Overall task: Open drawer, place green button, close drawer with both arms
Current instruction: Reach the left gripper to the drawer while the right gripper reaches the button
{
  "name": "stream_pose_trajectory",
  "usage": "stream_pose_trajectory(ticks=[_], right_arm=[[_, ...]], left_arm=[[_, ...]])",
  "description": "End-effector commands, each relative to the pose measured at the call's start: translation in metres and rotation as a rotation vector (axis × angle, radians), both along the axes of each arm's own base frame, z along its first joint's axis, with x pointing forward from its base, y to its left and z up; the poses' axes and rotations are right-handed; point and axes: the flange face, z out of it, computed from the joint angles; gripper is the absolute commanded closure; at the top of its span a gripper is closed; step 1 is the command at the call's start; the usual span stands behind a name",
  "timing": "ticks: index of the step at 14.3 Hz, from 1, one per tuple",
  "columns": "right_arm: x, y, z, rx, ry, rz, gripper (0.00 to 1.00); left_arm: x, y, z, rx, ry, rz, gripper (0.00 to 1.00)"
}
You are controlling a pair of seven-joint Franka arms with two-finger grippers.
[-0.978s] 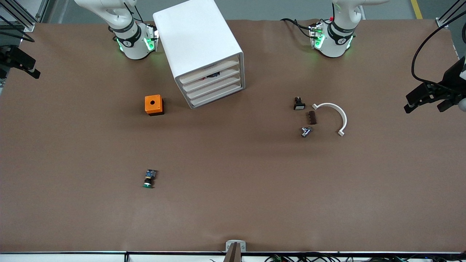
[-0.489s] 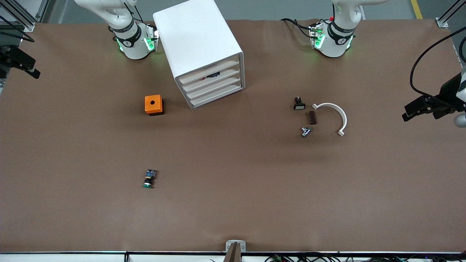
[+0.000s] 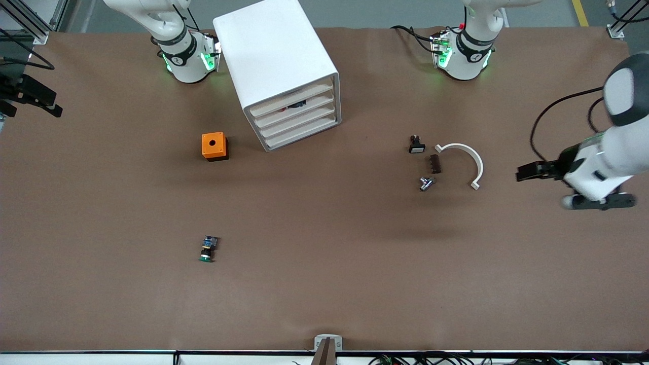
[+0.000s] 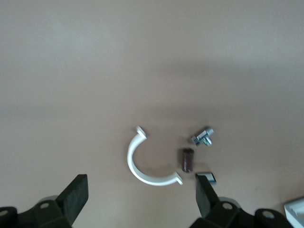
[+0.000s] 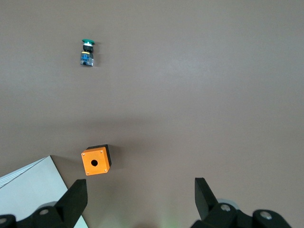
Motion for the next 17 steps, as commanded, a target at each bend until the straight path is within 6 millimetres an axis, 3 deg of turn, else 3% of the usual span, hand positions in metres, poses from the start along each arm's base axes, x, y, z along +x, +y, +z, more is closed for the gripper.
stream_pose_trajectory(ticks=[1, 3, 5, 7, 9, 11, 13, 17], right_arm=[[0.011, -0.011, -0.011, -0.015, 0.019, -0.016, 0.00], [0.030, -0.014, -0.039, -0.017, 0.057, -0.017, 0.00], [0.037, -0.025, -0.051, -0.015, 0.073, -0.038, 0.00], [0.057, -0.032, -0.096, -0.012, 0.152, -0.048, 0.00], [0.066, -0.031, -0.102, -0.016, 0.133, -0.043, 0.00], [0.080, -0.018, -0.126, -0.022, 0.146, -0.040, 0.00], [0.101, 0.005, -0.165, -0.031, 0.122, -0.091, 0.00], [0.119, 0.077, -0.240, -0.018, 0.042, -0.153, 0.00]], left_arm=[[0.000, -0.051, -0.027, 0.010, 0.091, 0.038, 0.00], [0.004, -0.096, -0.038, 0.006, 0.152, 0.144, 0.00], [0.011, -0.142, -0.048, -0.009, 0.226, 0.289, 0.00], [0.002, -0.194, -0.075, 0.036, 0.310, 0.442, 0.00], [-0.016, -0.244, -0.103, 0.075, 0.420, 0.580, 0.00], [-0.025, -0.287, -0.129, 0.114, 0.562, 0.781, 0.00], [-0.035, -0.322, -0.150, 0.179, 0.690, 0.954, 0.00], [-0.063, -0.366, -0.215, 0.385, 0.912, 1.197, 0.00]])
